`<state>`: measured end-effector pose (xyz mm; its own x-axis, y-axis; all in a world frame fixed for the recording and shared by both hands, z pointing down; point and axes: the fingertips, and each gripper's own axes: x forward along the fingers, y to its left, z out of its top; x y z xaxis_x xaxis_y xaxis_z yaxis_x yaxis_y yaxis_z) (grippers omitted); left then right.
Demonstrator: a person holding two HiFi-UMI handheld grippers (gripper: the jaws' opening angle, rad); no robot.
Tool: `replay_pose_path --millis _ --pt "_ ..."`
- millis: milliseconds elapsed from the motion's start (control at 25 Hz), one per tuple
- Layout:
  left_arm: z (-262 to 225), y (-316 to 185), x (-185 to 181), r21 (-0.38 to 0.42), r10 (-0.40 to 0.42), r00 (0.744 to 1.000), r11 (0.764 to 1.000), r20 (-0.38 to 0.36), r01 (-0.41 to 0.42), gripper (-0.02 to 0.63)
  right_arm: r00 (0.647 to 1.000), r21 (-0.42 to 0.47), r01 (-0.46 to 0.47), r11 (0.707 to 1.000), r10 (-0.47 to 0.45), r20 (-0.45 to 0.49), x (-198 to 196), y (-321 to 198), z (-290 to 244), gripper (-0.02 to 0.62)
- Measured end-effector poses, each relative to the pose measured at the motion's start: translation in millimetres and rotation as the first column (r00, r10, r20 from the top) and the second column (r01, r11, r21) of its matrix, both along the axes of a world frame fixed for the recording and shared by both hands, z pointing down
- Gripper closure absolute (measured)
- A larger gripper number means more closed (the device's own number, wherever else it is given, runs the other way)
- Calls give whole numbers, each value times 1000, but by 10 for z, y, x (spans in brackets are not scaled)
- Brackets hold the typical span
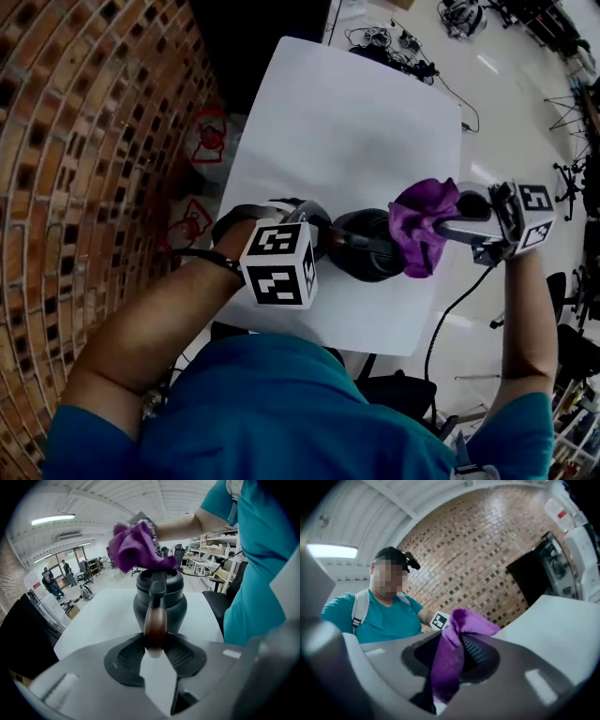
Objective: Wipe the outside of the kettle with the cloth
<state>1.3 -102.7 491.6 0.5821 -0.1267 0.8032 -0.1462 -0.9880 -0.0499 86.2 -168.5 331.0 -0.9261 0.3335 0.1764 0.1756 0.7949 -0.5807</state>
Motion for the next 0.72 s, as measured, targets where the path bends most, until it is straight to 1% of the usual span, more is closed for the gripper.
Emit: replay_pose_path --millis 40,80,120,160,200,240,280,360,400,440,480,520,560,600,680,720 --pt "13 7 -3 1 -3 1000 1000 7 3 474 996 4 78 997 -78 -42 -178 -124 128 497" --pt "23 13 -3 1 -8 1000 1000 12 8 474 983 -10 165 986 -166 -76 -382 -203 272 495" --pt "23 15 0 0 -16 1000 1000 14 16 474 960 -44 257 966 -260 -107 -595 -238 428 496" --pt "18 11 5 -1 -26 1000 1000 13 26 474 924 -92 348 933 -358 -135 -799 -233 595 496" --pt "11 2 7 0 -35 999 999 12 35 474 877 -151 430 890 -451 -165 -980 -190 768 496" --pt "5 -8 8 1 -42 999 999 11 42 474 820 -219 498 839 -538 -198 -1128 -120 951 497" --pt "1 -16 7 3 -48 999 999 12 48 474 752 -284 555 782 -617 -231 -1232 -33 1150 497" --pt "0 -12 9 0 -59 998 998 10 59 474 589 -400 637 659 -751 -298 -1322 192 1539 497" --pt "2 -3 9 -6 -65 998 998 7 65 474 505 -455 660 598 -801 -320 -1329 309 1694 500" --pt "7 7 3 -15 -71 997 997 4 71 474 431 -508 670 541 -841 -328 -1324 406 1805 500" --pt "16 17 -13 -25 -80 997 997 0 80 474 375 -554 670 494 -870 -322 -1321 473 1865 500" --pt "29 23 -40 -35 -91 996 995 -5 91 474 340 -586 667 460 -888 -309 -1330 509 1885 500" --pt "42 25 -71 -43 -104 995 994 -10 103 474 321 -604 665 440 -898 -301 -1348 521 1886 500" --pt "53 26 -100 -49 -114 993 992 -14 113 474 310 -612 663 432 -902 -301 -1359 521 1888 500" --pt "65 21 -130 -52 -127 992 991 -20 126 474 294 -622 657 426 -905 -308 -1327 505 1892 500" --pt "64 15 -129 -52 -130 991 990 -22 129 474 297 -630 651 423 -906 -301 -1296 498 1872 500"
